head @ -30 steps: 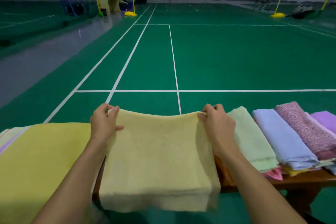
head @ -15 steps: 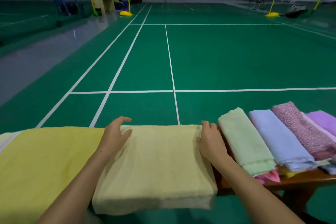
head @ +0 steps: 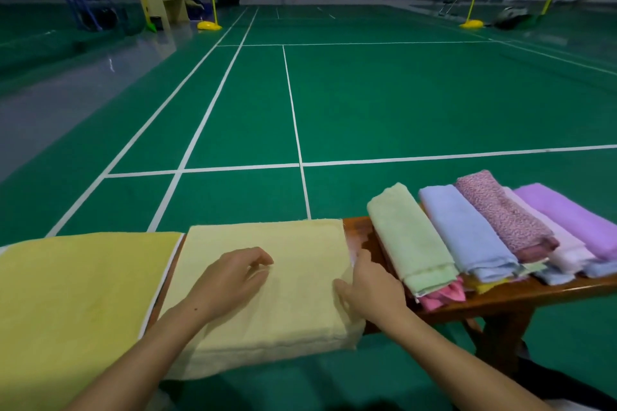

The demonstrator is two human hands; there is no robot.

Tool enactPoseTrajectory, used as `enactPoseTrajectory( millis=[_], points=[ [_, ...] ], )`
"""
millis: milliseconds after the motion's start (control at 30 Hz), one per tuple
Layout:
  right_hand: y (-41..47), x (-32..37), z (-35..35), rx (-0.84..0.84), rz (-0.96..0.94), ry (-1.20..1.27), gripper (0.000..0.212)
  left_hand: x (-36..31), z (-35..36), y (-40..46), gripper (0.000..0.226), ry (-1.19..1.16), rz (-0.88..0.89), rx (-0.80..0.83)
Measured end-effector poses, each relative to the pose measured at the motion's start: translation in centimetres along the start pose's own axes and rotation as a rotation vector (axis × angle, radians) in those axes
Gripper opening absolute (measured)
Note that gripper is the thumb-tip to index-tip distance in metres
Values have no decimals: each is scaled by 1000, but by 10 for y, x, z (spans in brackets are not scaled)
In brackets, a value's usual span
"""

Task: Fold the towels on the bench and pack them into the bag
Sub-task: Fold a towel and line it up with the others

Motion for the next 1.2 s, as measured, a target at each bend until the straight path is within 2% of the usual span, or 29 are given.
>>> enactPoseTrajectory(
  millis=[100,233,367,500,600,733,767,867,967,1100,1200],
  points=[
    [-2,-4,2,100,4,233,55,-14,5,5,26,255,56,50],
    [-9,1,1,104,-95,459,54,-30,6,12,27,310,68,46],
    [-13,17,1,77,-240,539,51,-69,14,11,30,152,146,88],
    [-18,36,5,110,-362,555,58,-88,25,9,51,-158,162,370],
    [-21,43,10,150,-402,559,60,-82,23,10,42,-259,131,462],
    [-23,46,12,207,-410,606,61,-70,17,15,6,-140,135,451],
    [-22,45,13,210,-399,602,60,-66,15,16,4,-89,136,431],
    [-19,38,15,236,-344,556,50,-52,9,20,11,-50,115,327],
    [-20,31,18,283,-289,482,42,-42,-4,22,10,-127,109,231],
    [-19,26,20,330,-319,403,18,-36,-15,21,10,-292,85,199],
    [-15,22,24,351,-334,432,21,-36,-20,20,9,-409,55,179]
  ],
)
Point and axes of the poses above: each hand's wrist, its own y-axis towards the middle knuckle, its own z-axis out of the palm, x = y × z, the point moved 7 cm from there along y, towards the middle knuckle, and after that the axes turned 8 degrees about y, right-handed, at the moved point
